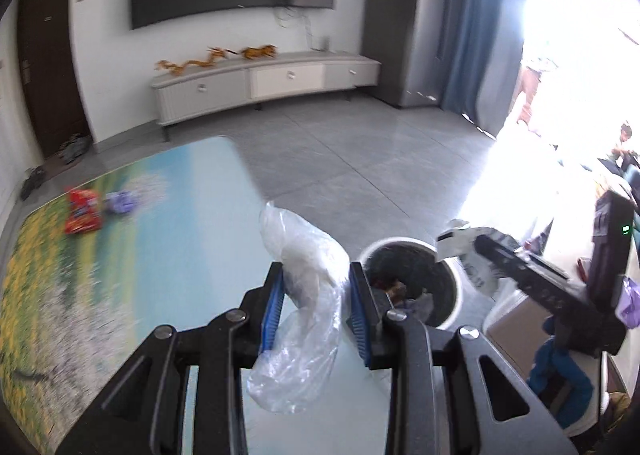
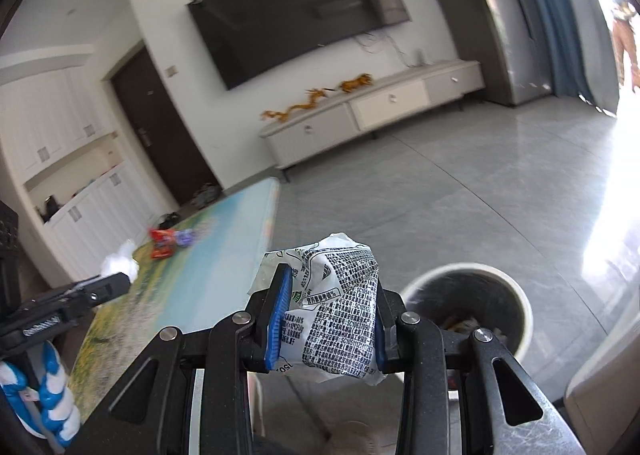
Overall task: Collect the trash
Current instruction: 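Carry the clear bag and white wrapper to the white bin, then open both grippers to drop the clear bag and wrapper into the bin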
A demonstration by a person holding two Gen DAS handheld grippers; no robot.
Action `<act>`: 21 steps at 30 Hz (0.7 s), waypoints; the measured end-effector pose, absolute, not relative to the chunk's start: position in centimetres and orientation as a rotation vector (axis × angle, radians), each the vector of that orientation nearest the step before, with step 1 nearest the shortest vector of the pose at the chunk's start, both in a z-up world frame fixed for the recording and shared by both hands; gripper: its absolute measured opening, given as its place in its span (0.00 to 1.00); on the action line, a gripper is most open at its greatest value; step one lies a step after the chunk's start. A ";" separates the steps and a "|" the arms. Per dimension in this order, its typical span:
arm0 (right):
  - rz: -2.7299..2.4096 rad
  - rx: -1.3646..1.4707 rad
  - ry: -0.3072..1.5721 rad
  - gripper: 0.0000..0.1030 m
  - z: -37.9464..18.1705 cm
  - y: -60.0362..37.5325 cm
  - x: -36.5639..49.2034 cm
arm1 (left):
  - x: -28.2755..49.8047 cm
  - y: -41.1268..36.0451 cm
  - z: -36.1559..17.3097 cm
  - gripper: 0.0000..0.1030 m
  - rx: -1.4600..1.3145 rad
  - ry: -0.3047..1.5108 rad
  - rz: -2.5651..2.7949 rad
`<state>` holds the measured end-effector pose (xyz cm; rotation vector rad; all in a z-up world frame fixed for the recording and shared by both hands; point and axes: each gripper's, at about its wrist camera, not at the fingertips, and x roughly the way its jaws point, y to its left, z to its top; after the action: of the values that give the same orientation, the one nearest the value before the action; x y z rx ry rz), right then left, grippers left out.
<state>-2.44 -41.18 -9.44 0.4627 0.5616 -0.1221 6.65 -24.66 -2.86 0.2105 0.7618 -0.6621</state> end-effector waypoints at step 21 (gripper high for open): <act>-0.338 0.624 0.778 0.38 -22.0 -52.9 2.4 | 14.0 -42.5 -14.6 0.45 0.221 1.092 -0.884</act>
<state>2.40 -52.92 -22.02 0.6241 0.7776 -0.3380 13.97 -42.48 -14.55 0.2209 1.0919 -0.8836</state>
